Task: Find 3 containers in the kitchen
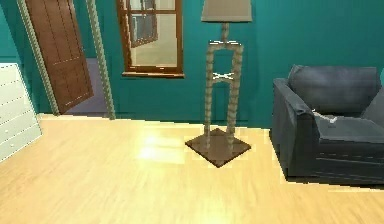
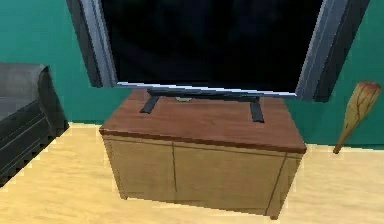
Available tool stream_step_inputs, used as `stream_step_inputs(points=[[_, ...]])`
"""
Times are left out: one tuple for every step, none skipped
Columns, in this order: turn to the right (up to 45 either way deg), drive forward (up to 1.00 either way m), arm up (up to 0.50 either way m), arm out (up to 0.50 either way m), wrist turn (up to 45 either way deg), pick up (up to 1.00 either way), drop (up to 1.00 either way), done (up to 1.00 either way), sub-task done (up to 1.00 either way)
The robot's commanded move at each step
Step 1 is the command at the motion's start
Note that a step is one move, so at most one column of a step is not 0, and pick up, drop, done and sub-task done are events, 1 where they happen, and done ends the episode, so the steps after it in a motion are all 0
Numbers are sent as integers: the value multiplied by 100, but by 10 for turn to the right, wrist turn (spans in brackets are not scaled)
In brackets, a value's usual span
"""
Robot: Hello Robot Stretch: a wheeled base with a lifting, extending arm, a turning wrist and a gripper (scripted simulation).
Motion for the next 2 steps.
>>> stream_step_inputs(points=[[450, 0, 0, 0, 0, 0, 0, 0, 0], [450, 0, 0, 0, 0, 0, 0, 0, 0]])
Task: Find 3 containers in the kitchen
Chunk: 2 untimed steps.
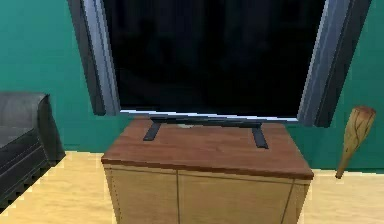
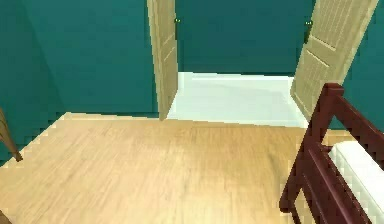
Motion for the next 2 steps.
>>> stream_step_inputs(points=[[120, 0, 0, 0, 0, 0, 0, 0, 0], [0, 10, 0, 0, 0, 0, 0, 0, 0]])
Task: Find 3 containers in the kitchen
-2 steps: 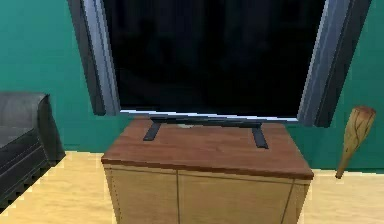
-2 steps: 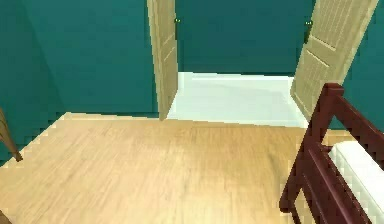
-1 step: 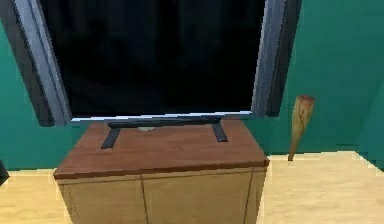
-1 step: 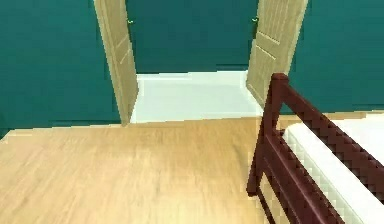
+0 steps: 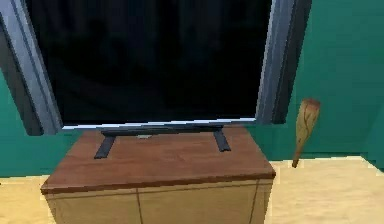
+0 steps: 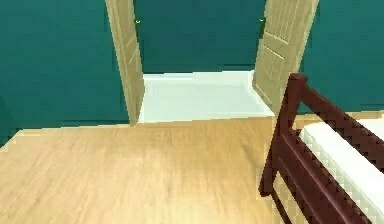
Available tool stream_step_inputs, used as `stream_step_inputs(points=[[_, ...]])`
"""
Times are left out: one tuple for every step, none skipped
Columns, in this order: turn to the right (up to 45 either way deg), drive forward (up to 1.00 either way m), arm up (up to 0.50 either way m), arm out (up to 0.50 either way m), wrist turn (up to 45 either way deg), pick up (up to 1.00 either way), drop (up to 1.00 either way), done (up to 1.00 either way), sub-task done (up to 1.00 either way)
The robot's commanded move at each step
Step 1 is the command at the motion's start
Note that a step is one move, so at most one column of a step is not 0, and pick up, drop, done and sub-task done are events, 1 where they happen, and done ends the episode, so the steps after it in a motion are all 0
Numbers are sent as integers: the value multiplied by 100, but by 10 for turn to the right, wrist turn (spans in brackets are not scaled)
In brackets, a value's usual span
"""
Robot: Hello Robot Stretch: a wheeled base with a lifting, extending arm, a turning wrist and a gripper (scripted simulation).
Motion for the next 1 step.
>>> stream_step_inputs(points=[[-420, 0, 0, 0, 0, 0, 0, 0, 0]])
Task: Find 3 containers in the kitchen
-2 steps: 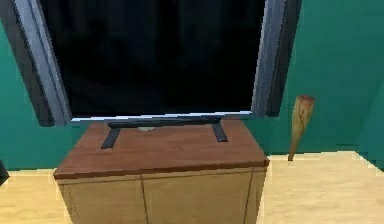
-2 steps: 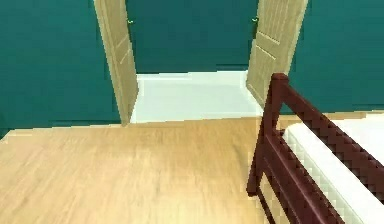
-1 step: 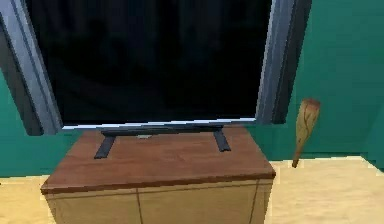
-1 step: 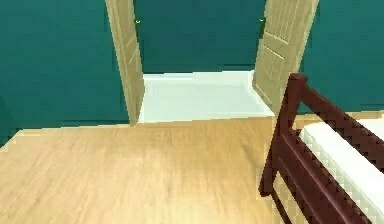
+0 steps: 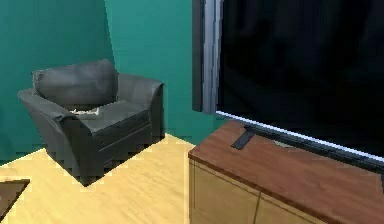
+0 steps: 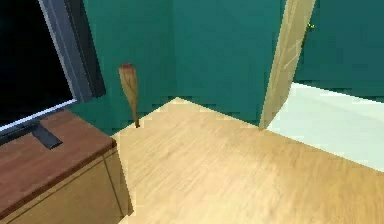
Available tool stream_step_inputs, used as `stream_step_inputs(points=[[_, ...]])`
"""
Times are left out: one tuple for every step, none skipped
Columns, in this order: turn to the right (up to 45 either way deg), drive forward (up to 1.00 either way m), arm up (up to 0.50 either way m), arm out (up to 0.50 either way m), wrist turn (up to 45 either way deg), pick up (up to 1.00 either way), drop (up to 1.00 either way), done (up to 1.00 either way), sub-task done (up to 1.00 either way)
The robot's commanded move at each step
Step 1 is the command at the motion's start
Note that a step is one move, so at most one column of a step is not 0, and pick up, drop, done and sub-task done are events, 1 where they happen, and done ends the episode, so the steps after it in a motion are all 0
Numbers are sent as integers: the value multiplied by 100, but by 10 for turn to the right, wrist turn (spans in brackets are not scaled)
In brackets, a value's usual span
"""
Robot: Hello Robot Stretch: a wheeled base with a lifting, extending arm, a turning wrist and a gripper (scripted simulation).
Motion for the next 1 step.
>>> stream_step_inputs(points=[[0, 25, 0, 0, 0, 0, 0, 0, 0]])
